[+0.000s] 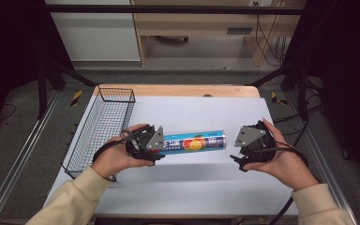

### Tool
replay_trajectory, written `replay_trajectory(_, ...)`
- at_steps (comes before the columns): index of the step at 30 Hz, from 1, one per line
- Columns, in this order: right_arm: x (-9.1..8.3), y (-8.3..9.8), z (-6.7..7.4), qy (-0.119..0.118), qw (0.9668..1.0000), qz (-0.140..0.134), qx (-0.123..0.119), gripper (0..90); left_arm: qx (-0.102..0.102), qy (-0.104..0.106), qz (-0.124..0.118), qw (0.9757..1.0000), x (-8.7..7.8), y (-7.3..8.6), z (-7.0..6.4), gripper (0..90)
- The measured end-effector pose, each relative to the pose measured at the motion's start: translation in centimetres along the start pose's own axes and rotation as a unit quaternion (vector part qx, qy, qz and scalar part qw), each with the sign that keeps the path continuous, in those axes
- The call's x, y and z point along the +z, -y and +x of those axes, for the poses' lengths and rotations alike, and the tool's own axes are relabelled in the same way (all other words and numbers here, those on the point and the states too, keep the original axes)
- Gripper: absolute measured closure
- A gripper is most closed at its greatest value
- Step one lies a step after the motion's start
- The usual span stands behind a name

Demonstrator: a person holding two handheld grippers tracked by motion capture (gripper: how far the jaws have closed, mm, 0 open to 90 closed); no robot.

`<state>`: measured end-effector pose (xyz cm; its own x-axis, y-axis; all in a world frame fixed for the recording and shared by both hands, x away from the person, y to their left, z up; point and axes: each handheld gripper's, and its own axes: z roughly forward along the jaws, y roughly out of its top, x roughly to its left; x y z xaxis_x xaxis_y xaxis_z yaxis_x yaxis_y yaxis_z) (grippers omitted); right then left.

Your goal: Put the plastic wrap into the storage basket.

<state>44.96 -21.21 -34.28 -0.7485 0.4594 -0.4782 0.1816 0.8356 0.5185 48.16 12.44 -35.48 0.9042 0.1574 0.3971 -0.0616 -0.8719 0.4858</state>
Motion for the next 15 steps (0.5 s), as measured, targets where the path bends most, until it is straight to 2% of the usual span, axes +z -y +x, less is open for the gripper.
replay_trajectory(1,0.8,0.7,0.0,0.027,0.9988,0.005,0.041,7.1,-0.010,-0.007,-0.006,0.9999,-0.4,0.1,0.1,30.4)
replay_trajectory(2,1.3,1.0,0.0,0.042,0.9971,0.006,0.062,7.2,-0.010,-0.007,-0.006,0.9999,-0.4,0.1,0.1,30.4)
replay_trajectory(3,1.8,1.2,0.1,0.062,0.9945,0.007,0.084,7.2,-0.020,-0.016,-0.005,0.9997,-1.0,0.1,0.2,30.3)
replay_trajectory(4,2.2,1.3,0.3,0.083,0.9910,0.012,0.105,7.2,-0.020,-0.016,-0.005,0.9997,-1.0,0.1,0.2,30.4)
replay_trajectory(5,2.2,1.3,0.3,0.083,0.9910,0.012,0.105,7.2,-0.024,-0.019,-0.005,0.9995,-1.3,0.1,0.3,30.4)
replay_trajectory(6,2.7,1.5,0.5,0.094,0.9887,0.011,0.116,7.8,-0.028,-0.024,-0.008,0.9993,-1.5,0.1,0.4,30.4)
replay_trajectory(7,3.1,1.5,0.7,0.110,0.9853,0.010,0.131,8.0,-0.036,-0.027,-0.009,0.9989,-1.8,0.2,0.4,30.4)
replay_trajectory(8,3.8,1.4,1.1,0.129,0.9790,0.003,0.158,7.8,-0.041,-0.032,-0.010,0.9986,-2.0,0.2,0.5,30.5)
replay_trajectory(9,4.1,1.4,1.2,0.135,0.9763,0.003,0.169,7.8,-0.053,-0.039,-0.012,0.9978,-2.6,0.3,0.7,30.5)
replay_trajectory(10,4.1,1.4,1.2,0.135,0.9763,0.003,0.169,7.8,-0.053,-0.039,-0.012,0.9978,-2.6,0.3,0.7,30.5)
replay_trajectory(11,4.6,1.4,1.6,0.154,0.9697,-0.007,0.189,7.8,-0.056,-0.044,-0.013,0.9974,-2.9,0.4,0.8,30.5)
replay_trajectory(13,5.4,1.7,1.8,0.175,0.9615,-0.012,0.212,8.5,-0.066,-0.052,-0.012,0.9964,-3.9,0.3,1.1,30.6)
replay_trajectory(14,5.4,1.7,1.8,0.175,0.9615,-0.012,0.212,8.5,-0.066,-0.052,-0.012,0.9964,-3.9,0.3,1.1,30.5)
replay_trajectory(15,5.7,1.9,1.9,0.184,0.9572,-0.013,0.223,8.8,-0.069,-0.056,-0.010,0.9960,-4.2,0.3,1.2,30.5)
